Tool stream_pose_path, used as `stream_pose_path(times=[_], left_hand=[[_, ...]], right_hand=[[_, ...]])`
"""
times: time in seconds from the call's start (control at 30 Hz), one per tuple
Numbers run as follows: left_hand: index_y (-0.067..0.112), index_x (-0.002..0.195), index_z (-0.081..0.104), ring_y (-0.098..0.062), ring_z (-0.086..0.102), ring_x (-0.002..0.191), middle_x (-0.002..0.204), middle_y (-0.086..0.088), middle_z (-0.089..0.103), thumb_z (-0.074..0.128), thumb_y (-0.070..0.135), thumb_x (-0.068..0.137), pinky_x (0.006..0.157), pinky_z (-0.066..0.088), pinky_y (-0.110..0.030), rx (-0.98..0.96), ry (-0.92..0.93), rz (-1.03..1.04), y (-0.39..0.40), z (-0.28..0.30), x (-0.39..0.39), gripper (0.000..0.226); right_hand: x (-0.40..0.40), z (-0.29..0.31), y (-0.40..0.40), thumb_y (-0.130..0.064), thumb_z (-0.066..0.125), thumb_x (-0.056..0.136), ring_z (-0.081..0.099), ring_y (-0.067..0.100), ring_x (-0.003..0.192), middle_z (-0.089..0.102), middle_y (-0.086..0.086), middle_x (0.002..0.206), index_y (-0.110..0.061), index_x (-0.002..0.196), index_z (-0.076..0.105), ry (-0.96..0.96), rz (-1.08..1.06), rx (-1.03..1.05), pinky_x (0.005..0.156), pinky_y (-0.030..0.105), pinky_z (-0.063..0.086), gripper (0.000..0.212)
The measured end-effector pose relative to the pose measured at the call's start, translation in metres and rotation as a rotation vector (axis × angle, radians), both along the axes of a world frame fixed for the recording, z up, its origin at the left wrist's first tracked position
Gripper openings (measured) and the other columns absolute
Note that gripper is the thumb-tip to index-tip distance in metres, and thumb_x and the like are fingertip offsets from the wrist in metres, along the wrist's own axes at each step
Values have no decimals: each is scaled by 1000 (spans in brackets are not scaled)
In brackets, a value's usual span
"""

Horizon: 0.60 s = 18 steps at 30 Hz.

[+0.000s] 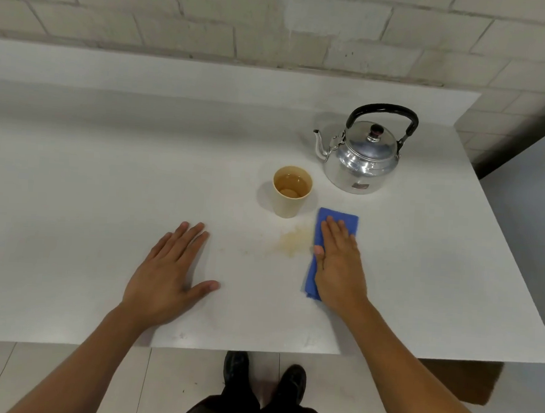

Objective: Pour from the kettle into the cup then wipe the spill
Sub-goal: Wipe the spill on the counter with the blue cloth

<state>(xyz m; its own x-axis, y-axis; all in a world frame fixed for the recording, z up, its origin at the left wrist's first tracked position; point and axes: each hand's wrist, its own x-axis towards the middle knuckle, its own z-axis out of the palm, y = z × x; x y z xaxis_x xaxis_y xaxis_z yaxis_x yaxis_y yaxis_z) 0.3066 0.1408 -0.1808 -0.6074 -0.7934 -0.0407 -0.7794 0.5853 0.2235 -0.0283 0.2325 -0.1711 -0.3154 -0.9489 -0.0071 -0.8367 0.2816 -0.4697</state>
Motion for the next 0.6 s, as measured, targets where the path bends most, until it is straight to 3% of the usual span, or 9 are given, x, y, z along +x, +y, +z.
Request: stream_pose_path(times=[0.1, 0.2, 0.3, 0.4, 0.6], left_hand=[[25, 167, 10, -10, -4, 162, 176, 11, 3, 34, 82, 94, 128, 5, -37, 1, 4, 3, -1, -2, 0, 96], [25, 167, 10, -11, -3, 162, 176, 12, 3, 36, 82, 94, 128, 6, -37, 5, 20, 5, -1, -3, 1, 95], [25, 167, 11, -11, -3, 162, 175, 11, 3, 35, 82, 94, 128, 7, -39, 3, 26, 2, -1, -3, 1, 96], [24, 167, 11, -11, -4, 162, 175, 11, 3, 34, 83, 94, 129, 8, -40, 9, 29, 2, -1, -2, 1, 96], [25, 167, 9, -10, -6, 161, 175, 12, 1, 32, 84, 93, 129, 8, -40, 13, 22, 1, -1, -1, 1, 98]], right_hand=[[19, -4, 35, -25, 36, 108, 6, 12, 155, 13, -7, 165, -14, 159, 24, 6, 194, 11, 124, 26, -3, 54], [0, -5, 76, -24, 38, 107, 17, 13, 154, 26, -4, 163, -14, 156, 33, 62, 300, -8, 124, 28, 7, 50], [-38, -3, 77, -10, 50, 104, 27, 23, 152, 32, 2, 161, -10, 152, 40, 47, 116, 2, 124, 36, 16, 49], [-44, 0, 43, -14, 43, 107, 18, 23, 154, 28, 6, 164, -8, 156, 33, 25, -60, 30, 125, 36, 10, 50], [26, 2, 0, -12, 46, 106, 19, 30, 154, 29, 10, 164, -2, 154, 36, -33, 17, -24, 125, 41, 10, 50]])
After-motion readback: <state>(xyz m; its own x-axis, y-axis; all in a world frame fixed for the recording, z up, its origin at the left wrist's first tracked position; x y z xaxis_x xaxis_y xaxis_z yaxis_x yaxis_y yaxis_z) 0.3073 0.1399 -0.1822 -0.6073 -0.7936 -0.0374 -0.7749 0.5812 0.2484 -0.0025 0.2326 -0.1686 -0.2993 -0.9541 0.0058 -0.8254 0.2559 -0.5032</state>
